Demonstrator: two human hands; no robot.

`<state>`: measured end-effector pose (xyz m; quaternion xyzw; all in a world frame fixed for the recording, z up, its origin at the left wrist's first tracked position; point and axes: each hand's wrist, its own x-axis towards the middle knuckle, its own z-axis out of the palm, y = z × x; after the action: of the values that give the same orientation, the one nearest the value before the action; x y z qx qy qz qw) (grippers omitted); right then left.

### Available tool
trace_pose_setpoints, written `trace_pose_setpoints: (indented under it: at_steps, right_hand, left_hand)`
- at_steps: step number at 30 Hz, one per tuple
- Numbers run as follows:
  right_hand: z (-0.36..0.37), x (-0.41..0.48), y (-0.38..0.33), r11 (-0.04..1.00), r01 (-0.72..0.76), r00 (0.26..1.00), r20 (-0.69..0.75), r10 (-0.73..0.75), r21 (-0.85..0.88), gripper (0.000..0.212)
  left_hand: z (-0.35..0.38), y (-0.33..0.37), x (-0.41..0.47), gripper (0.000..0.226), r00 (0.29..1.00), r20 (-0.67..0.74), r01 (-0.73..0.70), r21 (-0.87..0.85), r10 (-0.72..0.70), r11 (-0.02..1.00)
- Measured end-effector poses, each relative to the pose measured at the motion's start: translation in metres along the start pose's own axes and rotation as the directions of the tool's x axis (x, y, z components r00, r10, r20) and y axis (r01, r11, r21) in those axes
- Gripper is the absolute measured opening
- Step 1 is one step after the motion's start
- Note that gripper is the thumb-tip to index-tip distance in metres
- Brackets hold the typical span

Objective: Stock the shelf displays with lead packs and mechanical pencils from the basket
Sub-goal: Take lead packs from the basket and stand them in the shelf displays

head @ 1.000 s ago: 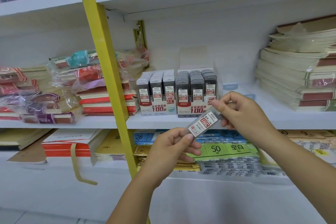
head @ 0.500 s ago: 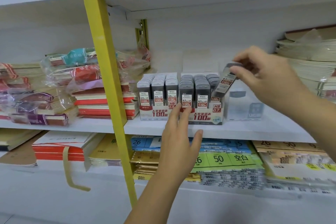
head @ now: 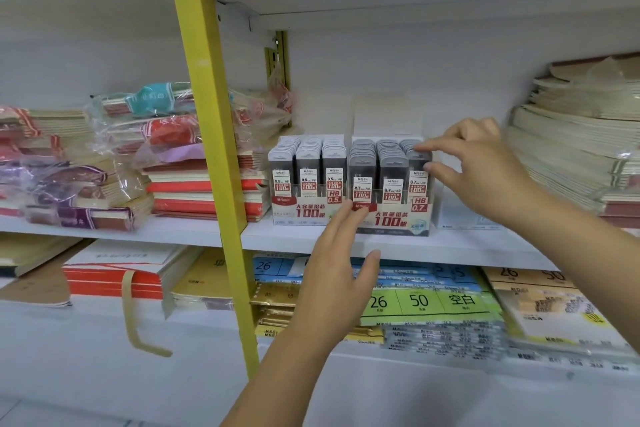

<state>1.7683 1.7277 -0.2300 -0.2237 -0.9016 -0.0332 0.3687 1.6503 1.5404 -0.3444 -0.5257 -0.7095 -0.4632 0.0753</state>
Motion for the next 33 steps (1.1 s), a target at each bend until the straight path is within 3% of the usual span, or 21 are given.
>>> trace_pose_setpoints:
  at_steps: [3, 6, 9, 11, 14, 17, 20, 23, 27, 33]
  right_hand:
    - [-0.001, -0.028, -0.010, 0.996, 0.037, 0.985, -0.173, -0.023, 0.077, 0.035]
    - [0.012, -0.079, -0.027, 0.943, 0.086, 0.968, -0.251, -0.003, 0.322, 0.025]
    - [0.051, -0.140, -0.046, 0.821, -0.056, 0.995, -0.035, 0.093, 0.569, 0.020]
    - [0.092, -0.183, -0.053, 0.797, -0.216, 0.971, 0.208, 0.115, 0.564, 0.022]
    - [0.159, -0.251, -0.063, 0.780, -0.449, 0.810, 0.566, 0.151, 0.435, 0.019]
    - [0.222, -0.314, -0.070, 0.800, -0.546, 0.579, 0.802, 0.146, 0.248, 0.020]
    - [0.268, -0.368, -0.079, 0.769, -0.630, 0.326, 0.936, 0.136, 0.107, 0.025]
    - [0.306, -0.408, -0.092, 0.732, -0.681, 0.191, 0.968, 0.160, 0.013, 0.027]
    - [0.343, -0.443, -0.113, 0.694, -0.716, 0.109, 0.969, 0.219, -0.076, 0.033]
    - [0.362, -0.463, -0.140, 0.726, -0.677, 0.206, 0.915, 0.346, -0.121, 0.034]
  left_hand:
    - [-0.008, 0.001, -0.010, 0.049, 1.000, -0.021, -0.021, -0.010, 0.021, 1.000]
    - [-0.015, -0.010, -0.035, 0.043, 0.998, -0.066, -0.025, -0.015, 0.024, 1.000]
    - [-0.014, -0.036, -0.078, 0.042, 0.995, 0.067, 0.068, 0.042, -0.070, 0.997]
    - [-0.008, -0.065, -0.117, 0.044, 0.950, 0.222, 0.201, 0.099, -0.218, 0.975]
    - [0.007, -0.117, -0.184, 0.052, 0.777, 0.429, 0.368, 0.286, -0.461, 0.885]
    - [0.026, -0.162, -0.248, 0.060, 0.491, 0.524, 0.569, 0.413, -0.696, 0.711]
    - [0.047, -0.193, -0.301, 0.065, 0.260, 0.575, 0.669, 0.472, -0.775, 0.575]
    - [0.065, -0.213, -0.334, 0.069, 0.129, 0.616, 0.697, 0.501, -0.777, 0.513]
    - [0.084, -0.230, -0.346, 0.070, 0.055, 0.640, 0.797, 0.434, -0.767, 0.419]
    - [0.094, -0.241, -0.354, 0.052, 0.009, 0.671, 0.938, 0.251, -0.741, 0.239]
